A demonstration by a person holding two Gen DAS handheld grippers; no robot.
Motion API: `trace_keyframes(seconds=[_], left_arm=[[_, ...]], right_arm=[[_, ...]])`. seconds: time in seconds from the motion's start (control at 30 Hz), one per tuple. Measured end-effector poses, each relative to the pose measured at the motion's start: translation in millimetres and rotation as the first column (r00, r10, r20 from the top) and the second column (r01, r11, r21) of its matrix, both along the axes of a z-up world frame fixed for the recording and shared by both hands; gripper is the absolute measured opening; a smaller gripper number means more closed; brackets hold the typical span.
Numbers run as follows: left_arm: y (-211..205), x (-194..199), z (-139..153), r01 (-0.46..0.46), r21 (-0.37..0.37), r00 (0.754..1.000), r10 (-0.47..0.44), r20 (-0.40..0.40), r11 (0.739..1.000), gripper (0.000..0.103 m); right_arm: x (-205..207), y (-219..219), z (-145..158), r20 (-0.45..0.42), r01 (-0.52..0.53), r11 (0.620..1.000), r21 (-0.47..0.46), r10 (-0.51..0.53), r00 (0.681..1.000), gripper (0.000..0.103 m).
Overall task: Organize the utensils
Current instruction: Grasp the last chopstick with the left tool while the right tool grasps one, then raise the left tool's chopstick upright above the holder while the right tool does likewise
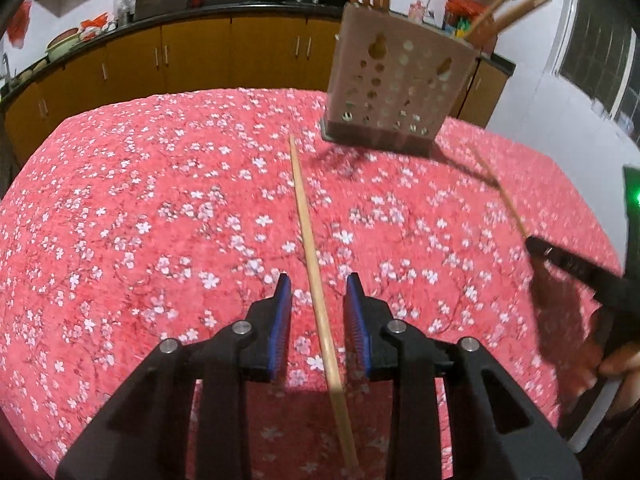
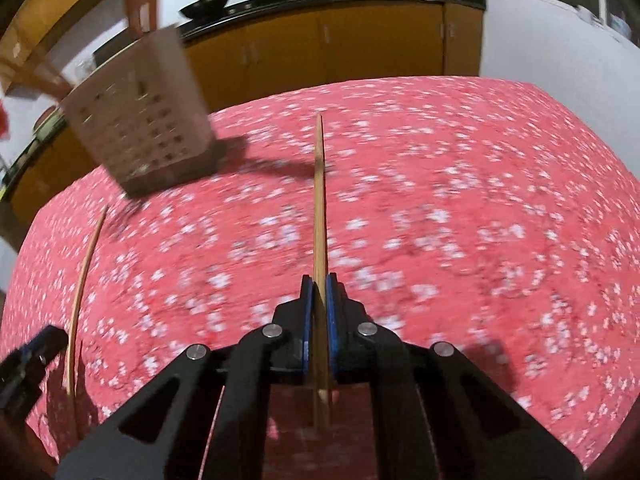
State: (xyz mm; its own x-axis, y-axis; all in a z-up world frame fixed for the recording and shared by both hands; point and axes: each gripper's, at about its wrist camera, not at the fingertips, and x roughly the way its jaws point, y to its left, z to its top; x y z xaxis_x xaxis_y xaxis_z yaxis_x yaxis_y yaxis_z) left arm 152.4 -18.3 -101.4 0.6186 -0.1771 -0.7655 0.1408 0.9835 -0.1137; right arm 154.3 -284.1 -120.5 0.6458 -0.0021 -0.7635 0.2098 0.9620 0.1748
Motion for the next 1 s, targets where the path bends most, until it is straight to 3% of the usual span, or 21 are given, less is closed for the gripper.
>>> trace_keyframes(seconds=[0.2, 0.57, 1.0], left_arm=[[-4.6, 3.7, -6.9, -0.014, 0.093, 1.0, 0.015, -0.007, 0.996, 0.009], [41.4, 52.6, -3.8, -0.144, 0.053, 0.989, 0.145, -0.017, 0.988, 0.009], [55.8, 64.4, -3.5, -0.164, 0.03, 0.986, 0.165, -0.003, 0.986, 0.011]], right_arm=[[0.3, -4.3, 2.0, 0.013, -0.012, 1.0, 0.004, 0.011, 1.0, 0.007], [10.7, 23.7, 5.1, 0.038, -0.159, 0.987, -0.036, 0.16, 0.986, 0.007], [21.8, 27.6, -3.8, 0.015, -0.173, 0.984, -0.037, 0.174, 0.985, 0.008]])
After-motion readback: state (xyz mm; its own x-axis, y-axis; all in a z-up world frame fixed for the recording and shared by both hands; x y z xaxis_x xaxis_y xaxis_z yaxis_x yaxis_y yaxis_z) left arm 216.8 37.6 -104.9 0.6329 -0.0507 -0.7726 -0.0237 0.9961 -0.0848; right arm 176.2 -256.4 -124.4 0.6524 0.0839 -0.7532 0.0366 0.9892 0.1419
